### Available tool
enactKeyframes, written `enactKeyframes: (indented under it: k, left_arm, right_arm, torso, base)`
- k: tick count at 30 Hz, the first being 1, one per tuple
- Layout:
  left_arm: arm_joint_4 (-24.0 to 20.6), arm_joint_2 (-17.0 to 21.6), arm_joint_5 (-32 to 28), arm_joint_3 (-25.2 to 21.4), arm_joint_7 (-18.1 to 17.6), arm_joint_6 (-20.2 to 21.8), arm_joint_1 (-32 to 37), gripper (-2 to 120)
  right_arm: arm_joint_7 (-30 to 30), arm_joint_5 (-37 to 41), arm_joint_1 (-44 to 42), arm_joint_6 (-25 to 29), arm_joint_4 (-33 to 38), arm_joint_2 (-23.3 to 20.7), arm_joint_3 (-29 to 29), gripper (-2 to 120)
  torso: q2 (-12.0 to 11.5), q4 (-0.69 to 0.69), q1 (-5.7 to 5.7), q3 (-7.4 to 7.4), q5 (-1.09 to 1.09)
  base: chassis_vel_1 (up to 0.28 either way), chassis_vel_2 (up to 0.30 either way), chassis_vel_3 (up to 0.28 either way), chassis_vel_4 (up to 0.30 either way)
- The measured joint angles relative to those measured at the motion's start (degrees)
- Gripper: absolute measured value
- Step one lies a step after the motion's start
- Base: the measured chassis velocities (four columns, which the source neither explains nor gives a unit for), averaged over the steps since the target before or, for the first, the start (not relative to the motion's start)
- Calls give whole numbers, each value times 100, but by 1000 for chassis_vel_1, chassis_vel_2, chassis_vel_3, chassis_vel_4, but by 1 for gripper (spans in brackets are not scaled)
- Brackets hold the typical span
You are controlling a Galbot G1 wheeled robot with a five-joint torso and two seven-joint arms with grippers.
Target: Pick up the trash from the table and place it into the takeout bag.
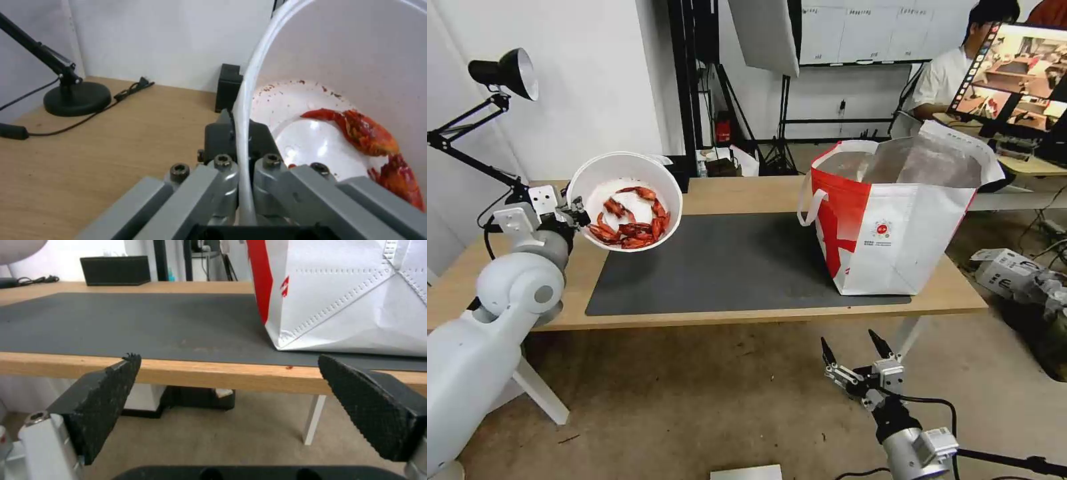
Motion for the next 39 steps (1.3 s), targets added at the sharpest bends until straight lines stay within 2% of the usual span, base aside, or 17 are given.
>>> enactKeyframes:
  k: [10,17,24,29,32,36,39]
  left_arm:
    - [-26,26,-147,64,2,27,-121,0]
    - [-17,-78,-352,570,-62,54,-712,0]
    - [220,-587,-507,1417,-331,152,-1653,0]
    - [396,-805,-575,1732,-425,169,-2168,0]
    - [612,-1076,-714,2097,-519,197,-2748,0]
    - [794,-1300,-778,2313,-573,219,-3059,0]
    - [1088,-1724,-832,2617,-659,226,-3502,0]
  right_arm:
    - [0,0,0,0,0,0,0,100]
    - [0,0,0,0,0,0,0,100]
    - [0,0,0,0,0,0,0,100]
    - [-1,0,0,0,0,0,0,100]
    - [-1,0,0,0,0,0,0,100]
    - [-1,0,-1,0,0,0,0,100]
    - [-1,0,0,0,0,0,0,100]
  torso:
    - [0,1,0,0,0]
    - [0,0,0,0,1]
    - [-1,0,1,0,-1]
    - [-1,-1,1,0,3]
    - [-1,-1,1,0,3]
    - [-1,0,1,1,0]
    - [-1,0,1,1,1]
  base:
    - [0,0,0,0]
    - [0,0,0,0]
    - [0,0,0,0]
    - [0,0,0,0]
    - [0,0,0,0]
    - [0,0,0,0]
    - [0,0,0,0]
